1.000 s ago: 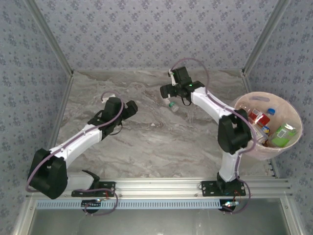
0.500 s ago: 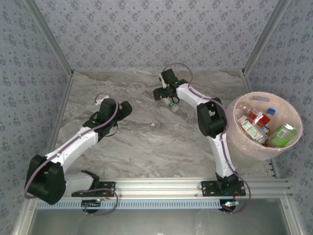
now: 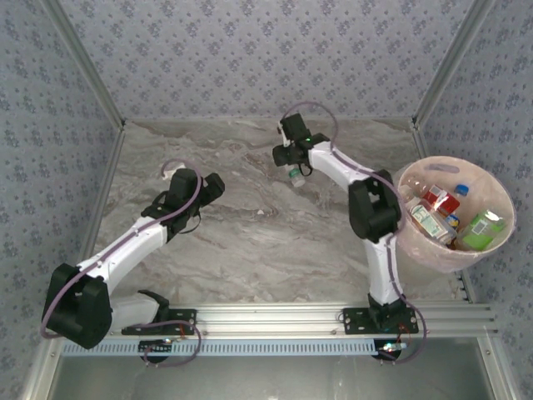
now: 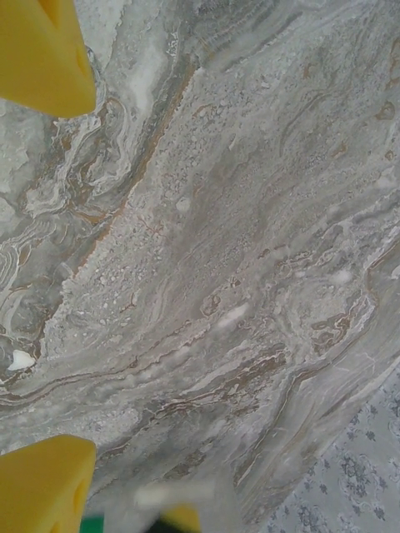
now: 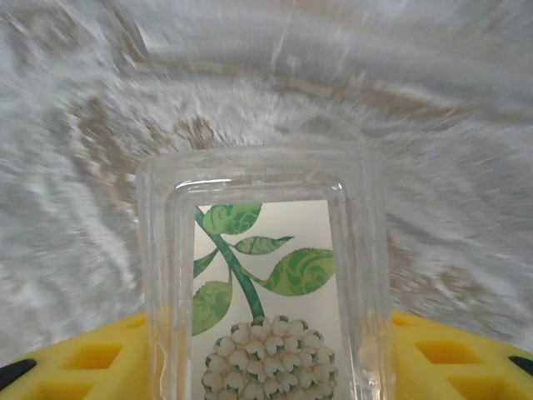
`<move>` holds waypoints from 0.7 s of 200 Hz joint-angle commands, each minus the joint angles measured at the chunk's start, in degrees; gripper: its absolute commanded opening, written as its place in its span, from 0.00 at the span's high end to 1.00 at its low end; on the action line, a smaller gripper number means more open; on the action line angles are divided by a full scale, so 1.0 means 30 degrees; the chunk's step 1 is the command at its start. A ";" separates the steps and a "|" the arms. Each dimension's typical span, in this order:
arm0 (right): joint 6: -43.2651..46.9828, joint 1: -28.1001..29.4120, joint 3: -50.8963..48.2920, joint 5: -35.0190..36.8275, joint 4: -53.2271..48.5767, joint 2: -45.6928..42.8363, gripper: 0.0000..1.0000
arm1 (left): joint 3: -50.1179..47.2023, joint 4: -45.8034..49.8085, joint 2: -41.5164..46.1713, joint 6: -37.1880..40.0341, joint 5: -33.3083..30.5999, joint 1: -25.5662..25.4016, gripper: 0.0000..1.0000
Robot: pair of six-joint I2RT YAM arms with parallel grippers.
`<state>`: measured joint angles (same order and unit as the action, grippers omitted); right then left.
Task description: Put the plastic bottles in the bin
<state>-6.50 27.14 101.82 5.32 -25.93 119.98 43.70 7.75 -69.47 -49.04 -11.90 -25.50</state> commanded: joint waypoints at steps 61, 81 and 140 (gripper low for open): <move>0.5386 -0.2065 -0.3270 0.3798 -0.0757 -1.4930 0.46 | 0.0045 -0.1317 -0.0831 -0.0449 0.1253 0.0101 0.02; 0.6179 -0.3575 -0.3296 0.5988 -0.2077 -1.7075 0.46 | 0.0048 -0.1634 -0.1033 -0.0604 0.1524 0.0068 0.02; 0.4095 -1.0969 -0.4841 0.7938 -0.7373 -2.1519 0.46 | 0.0690 -0.1806 -0.1562 -0.0599 0.2029 -0.0104 0.02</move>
<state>6.85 0.43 91.33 24.97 -39.88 59.66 43.70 3.42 -73.43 -50.52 -6.85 -25.50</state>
